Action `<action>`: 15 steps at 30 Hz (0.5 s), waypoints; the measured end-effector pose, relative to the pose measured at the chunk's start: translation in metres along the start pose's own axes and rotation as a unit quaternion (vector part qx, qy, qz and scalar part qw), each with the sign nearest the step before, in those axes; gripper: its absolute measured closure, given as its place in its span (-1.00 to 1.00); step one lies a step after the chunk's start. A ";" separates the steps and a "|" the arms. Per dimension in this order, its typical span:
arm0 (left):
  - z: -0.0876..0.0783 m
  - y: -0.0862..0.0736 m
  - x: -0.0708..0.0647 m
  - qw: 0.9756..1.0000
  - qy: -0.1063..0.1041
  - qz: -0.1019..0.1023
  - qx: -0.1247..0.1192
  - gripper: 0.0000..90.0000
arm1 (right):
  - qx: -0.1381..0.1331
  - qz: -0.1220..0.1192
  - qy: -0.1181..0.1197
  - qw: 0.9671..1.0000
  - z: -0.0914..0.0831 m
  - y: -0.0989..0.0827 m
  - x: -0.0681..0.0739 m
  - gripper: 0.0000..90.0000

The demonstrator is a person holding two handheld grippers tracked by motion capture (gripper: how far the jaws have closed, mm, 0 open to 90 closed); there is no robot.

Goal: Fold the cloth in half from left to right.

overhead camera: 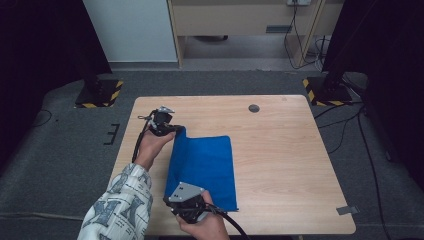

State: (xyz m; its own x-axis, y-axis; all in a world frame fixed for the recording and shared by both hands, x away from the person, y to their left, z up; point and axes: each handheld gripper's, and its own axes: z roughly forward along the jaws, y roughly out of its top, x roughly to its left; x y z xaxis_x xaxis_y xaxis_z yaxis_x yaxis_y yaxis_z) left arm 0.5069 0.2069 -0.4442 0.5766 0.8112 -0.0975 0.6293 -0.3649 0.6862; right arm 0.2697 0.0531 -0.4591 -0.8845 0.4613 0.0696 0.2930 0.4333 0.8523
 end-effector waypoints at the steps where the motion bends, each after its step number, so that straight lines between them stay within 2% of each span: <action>1: 0.004 0.002 -0.004 1.000 0.000 0.004 0.004 0.93 | 0.002 0.003 0.002 1.000 -0.001 -0.003 -0.001 0.98; 7: 0.015 0.008 -0.020 1.000 -0.003 0.012 0.009 0.93 | -0.001 0.004 0.003 1.000 -0.010 -0.012 -0.007 0.98; 15: 0.017 0.016 -0.037 1.000 -0.004 0.021 0.011 0.93 | -0.012 0.019 0.001 1.000 -0.027 -0.022 -0.017 0.98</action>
State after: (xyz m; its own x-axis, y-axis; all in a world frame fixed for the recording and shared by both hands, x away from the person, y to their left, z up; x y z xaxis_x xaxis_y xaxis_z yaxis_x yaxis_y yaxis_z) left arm 0.5049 0.1636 -0.4418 0.6074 0.7908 -0.0751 0.6153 -0.4085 0.6742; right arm 0.2685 0.0153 -0.4651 -0.8733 0.4761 0.1035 0.3186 0.3972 0.8607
